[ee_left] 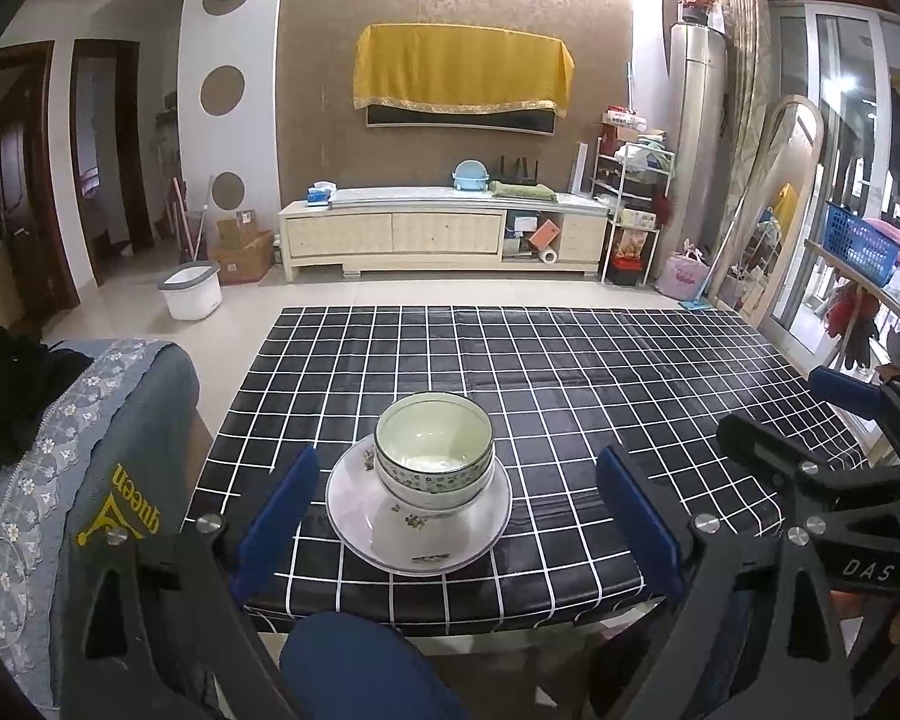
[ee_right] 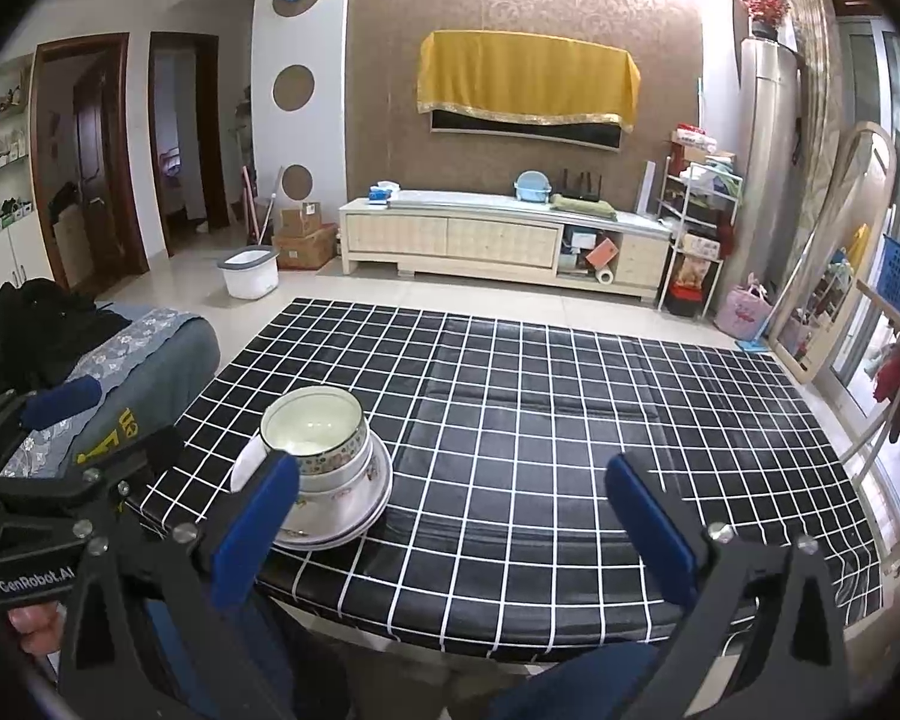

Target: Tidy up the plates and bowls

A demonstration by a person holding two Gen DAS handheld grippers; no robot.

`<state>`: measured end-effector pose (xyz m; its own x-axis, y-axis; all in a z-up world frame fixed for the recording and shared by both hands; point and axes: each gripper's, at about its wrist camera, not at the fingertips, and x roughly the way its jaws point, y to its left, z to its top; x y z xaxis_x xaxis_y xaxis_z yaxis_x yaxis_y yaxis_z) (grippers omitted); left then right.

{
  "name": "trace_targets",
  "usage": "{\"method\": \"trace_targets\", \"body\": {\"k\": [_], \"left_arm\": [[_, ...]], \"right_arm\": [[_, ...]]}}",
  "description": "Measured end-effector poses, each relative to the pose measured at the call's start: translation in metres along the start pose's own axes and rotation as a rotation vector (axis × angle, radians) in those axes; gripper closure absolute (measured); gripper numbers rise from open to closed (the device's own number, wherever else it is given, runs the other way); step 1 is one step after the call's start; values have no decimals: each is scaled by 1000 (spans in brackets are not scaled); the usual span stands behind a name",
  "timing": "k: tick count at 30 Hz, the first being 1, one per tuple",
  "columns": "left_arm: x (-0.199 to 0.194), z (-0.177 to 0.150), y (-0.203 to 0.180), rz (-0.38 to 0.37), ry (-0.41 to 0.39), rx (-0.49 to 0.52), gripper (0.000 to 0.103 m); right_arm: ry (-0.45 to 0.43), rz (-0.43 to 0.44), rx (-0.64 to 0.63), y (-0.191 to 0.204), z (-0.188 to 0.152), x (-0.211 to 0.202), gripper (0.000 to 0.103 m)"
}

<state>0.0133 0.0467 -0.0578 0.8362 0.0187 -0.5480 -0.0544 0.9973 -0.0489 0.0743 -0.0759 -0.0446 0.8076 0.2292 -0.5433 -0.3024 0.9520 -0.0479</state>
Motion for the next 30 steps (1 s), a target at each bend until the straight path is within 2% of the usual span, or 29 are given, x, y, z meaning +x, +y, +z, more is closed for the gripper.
{"method": "trace_targets", "body": {"k": [30], "left_arm": [[-4, 1, -1, -29, 4, 7, 11]], "right_arm": [[7, 7, 20, -7, -1, -1, 0]]}}
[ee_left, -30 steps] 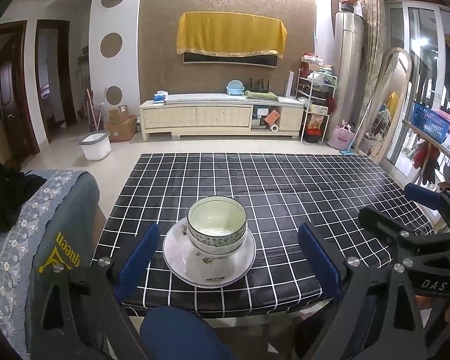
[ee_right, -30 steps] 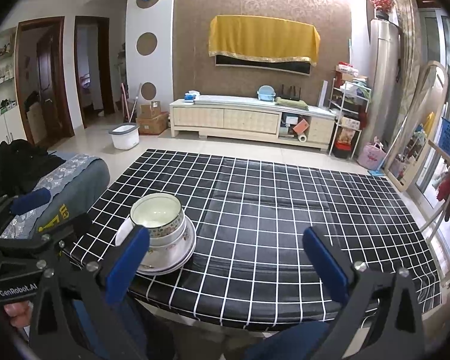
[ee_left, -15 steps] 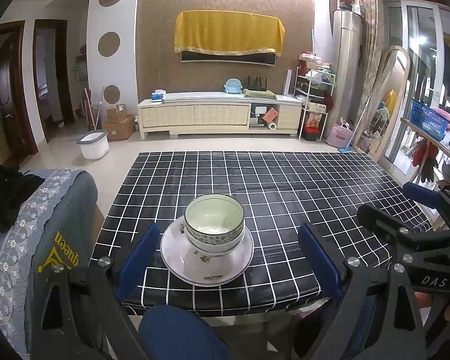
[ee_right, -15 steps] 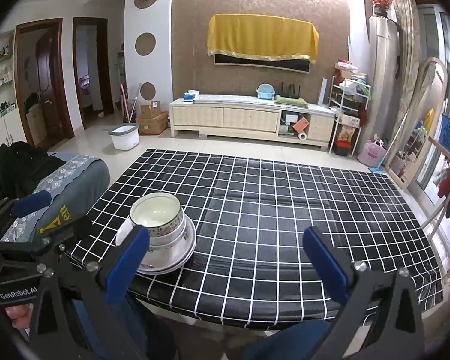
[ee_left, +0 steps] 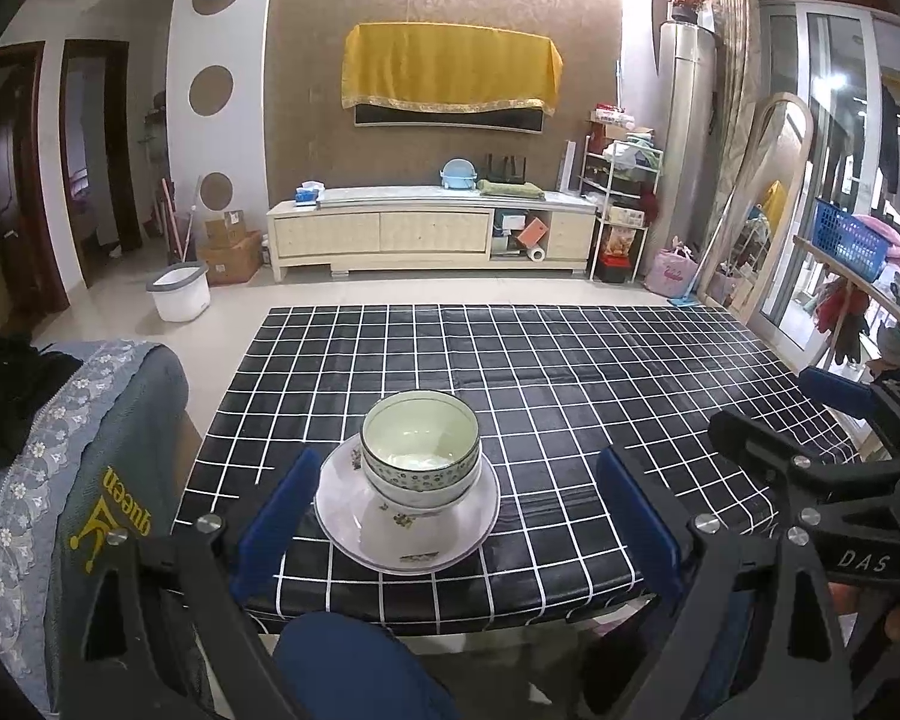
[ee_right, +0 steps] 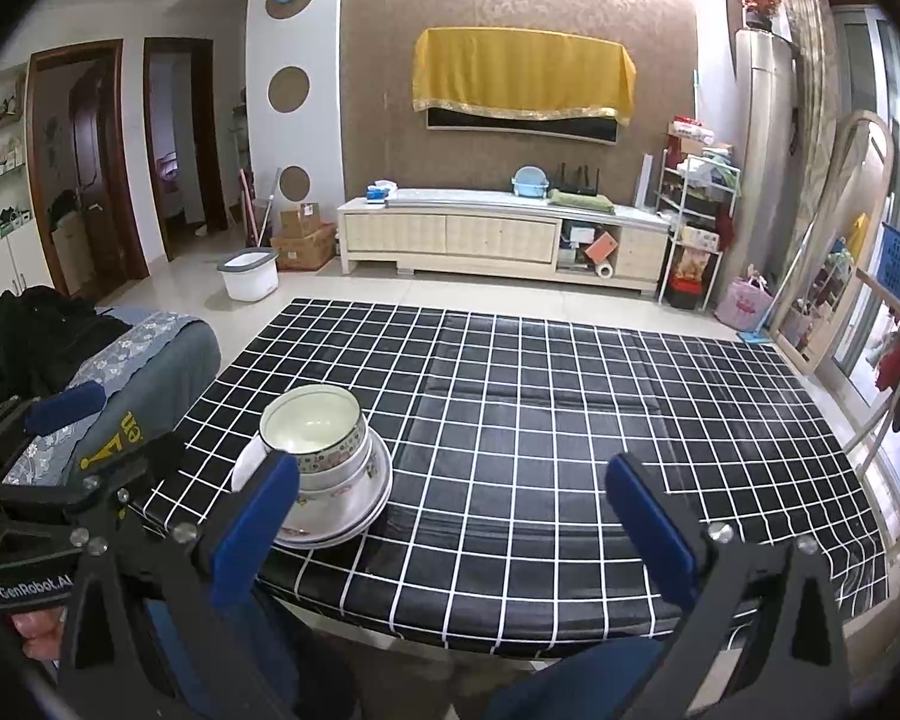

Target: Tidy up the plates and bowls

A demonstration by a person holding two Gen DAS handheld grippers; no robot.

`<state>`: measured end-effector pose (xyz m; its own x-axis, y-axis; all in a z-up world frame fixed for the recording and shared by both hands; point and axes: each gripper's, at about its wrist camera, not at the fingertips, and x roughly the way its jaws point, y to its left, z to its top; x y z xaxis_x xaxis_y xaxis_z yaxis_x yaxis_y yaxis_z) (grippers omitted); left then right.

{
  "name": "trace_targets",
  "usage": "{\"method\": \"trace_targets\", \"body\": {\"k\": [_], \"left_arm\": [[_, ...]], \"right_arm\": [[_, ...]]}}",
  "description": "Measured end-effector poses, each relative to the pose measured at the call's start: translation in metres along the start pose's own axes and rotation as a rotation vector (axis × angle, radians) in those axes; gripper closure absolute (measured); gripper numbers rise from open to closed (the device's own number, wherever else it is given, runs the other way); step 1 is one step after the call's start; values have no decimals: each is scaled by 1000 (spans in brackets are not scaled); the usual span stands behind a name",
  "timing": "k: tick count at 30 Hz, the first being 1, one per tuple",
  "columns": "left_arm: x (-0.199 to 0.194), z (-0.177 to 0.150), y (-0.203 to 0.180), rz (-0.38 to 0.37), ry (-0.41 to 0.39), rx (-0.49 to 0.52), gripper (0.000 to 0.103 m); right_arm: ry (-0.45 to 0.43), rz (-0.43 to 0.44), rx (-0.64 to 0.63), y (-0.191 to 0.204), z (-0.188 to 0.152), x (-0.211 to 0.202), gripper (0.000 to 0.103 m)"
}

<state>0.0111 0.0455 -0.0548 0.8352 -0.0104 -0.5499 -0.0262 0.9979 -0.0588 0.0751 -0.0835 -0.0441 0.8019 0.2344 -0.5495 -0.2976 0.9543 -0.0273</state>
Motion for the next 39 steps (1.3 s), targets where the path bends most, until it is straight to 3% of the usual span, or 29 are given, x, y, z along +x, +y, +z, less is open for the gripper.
{"method": "trace_targets", "body": {"k": [39], "left_arm": [[-1, -5, 0, -12, 19, -19, 11]], "right_arm": [[11, -1, 8, 1, -3, 3, 0]]}}
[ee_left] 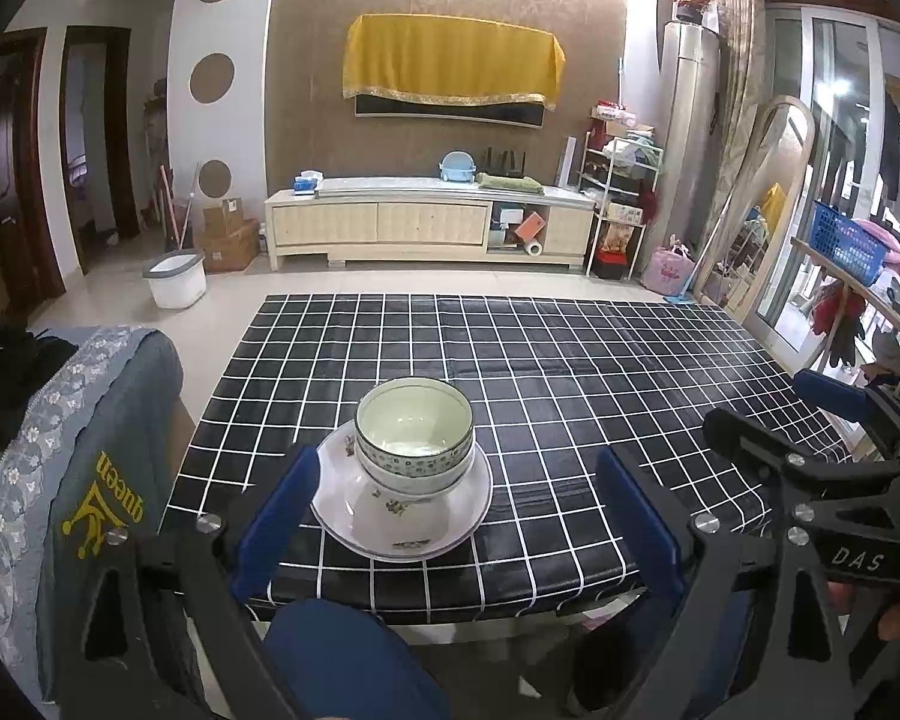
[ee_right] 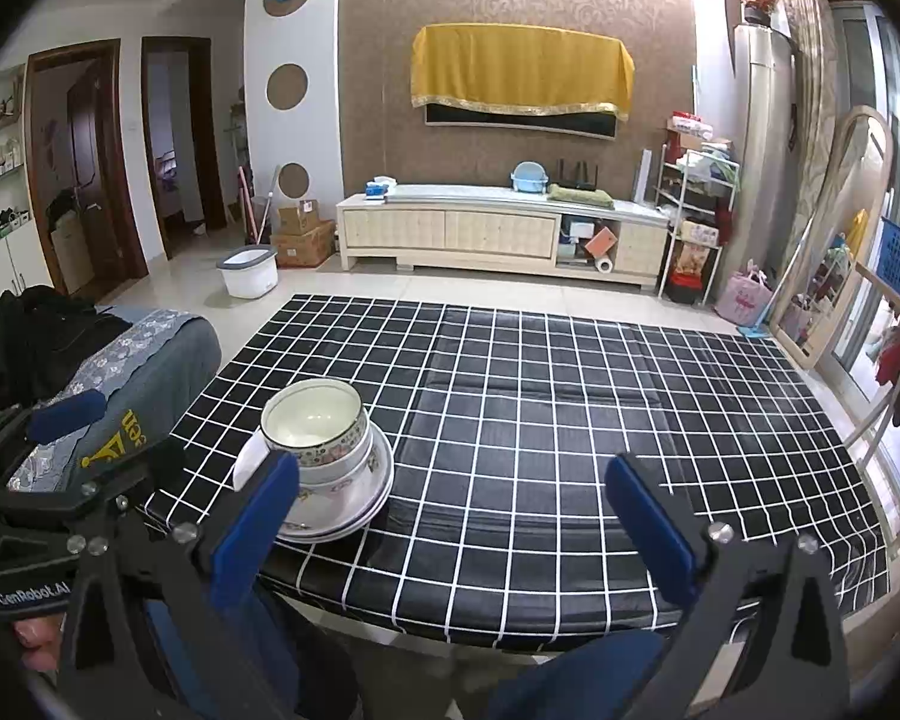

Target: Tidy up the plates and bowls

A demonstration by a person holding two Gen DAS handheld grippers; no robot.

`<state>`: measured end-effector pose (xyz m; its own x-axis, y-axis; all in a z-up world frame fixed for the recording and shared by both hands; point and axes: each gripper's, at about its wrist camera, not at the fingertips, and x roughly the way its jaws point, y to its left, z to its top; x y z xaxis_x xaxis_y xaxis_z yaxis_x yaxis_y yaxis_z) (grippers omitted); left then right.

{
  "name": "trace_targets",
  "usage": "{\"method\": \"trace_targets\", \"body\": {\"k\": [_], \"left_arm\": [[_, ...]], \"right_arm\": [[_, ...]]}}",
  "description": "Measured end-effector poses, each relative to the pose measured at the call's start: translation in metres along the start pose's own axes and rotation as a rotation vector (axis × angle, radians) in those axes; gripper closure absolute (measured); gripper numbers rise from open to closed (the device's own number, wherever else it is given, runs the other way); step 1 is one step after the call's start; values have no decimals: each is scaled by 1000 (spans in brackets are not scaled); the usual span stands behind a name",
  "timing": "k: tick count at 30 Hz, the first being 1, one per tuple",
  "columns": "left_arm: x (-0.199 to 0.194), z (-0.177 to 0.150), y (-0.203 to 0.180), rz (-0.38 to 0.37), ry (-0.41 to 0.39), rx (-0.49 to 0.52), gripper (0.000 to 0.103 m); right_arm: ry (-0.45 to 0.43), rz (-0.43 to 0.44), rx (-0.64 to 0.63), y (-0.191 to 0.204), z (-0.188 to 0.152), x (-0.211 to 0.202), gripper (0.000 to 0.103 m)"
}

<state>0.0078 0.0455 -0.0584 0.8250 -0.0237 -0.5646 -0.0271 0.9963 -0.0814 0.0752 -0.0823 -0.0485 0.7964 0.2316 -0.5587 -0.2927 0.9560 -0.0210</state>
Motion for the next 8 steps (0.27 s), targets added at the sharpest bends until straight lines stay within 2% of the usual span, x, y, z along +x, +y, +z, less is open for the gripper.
{"method": "trace_targets", "body": {"k": [8], "left_arm": [[0, 0, 0, 9, 10, -4, 11]], "right_arm": [[4, 2, 0, 1, 0, 2, 0]]}}
